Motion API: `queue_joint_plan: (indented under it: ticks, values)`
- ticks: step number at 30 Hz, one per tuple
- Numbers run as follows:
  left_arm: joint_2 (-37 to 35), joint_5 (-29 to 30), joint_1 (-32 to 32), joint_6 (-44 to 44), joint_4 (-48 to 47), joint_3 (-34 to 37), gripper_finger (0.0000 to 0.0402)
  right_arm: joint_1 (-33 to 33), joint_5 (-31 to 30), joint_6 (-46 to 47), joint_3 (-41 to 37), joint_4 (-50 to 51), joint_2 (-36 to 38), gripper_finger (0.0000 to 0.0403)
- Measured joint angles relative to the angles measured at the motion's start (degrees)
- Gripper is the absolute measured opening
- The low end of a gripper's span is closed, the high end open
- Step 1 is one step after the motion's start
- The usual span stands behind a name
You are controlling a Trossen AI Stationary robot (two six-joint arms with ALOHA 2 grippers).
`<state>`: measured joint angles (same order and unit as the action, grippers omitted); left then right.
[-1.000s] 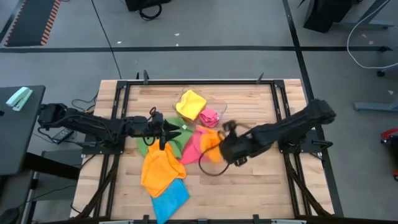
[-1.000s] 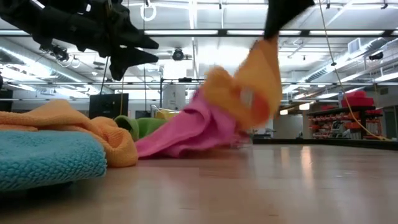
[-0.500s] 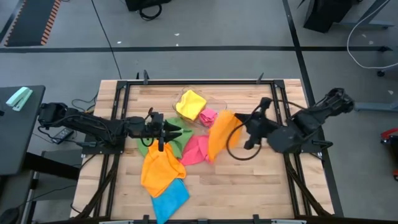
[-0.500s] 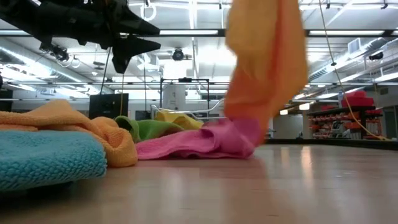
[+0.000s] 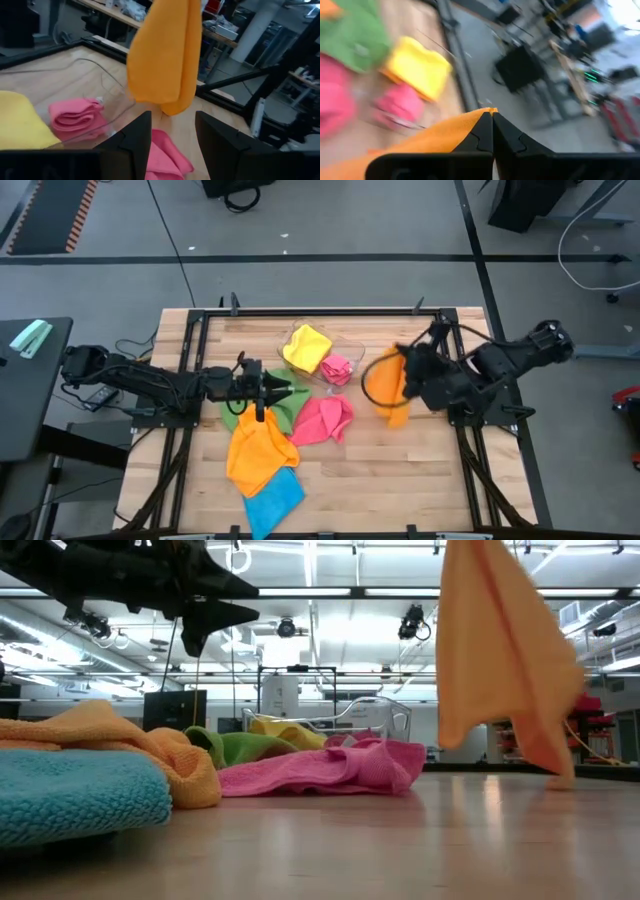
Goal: Fold microfiber towels
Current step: Fold the right orange microfiber cloth
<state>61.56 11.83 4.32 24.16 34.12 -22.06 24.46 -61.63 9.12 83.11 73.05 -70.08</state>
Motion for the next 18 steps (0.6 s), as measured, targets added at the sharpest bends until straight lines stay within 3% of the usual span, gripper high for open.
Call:
queue_joint_plan:
  ticks: [4, 7, 18]
  values:
    - [0.0, 2.11, -0.02, -0.9, -0.01, 0.0, 0.0162, -4.12, -1.48, -4.65, 0.0, 1.01, 0.02, 0.0003]
    - [0.0, 2.75, -0.02, -1.93, 0.0, 0.0, 0.0162, -4.27, 1.59, -7.36, 0.0, 0.31, -0.59, 0.0003]
    - [0.0, 2.78, -0.02, -2.92, 0.01, 0.0, 0.0162, 3.23, 36.16, -0.05, -0.02, -6.33, -11.4, 0.0007]
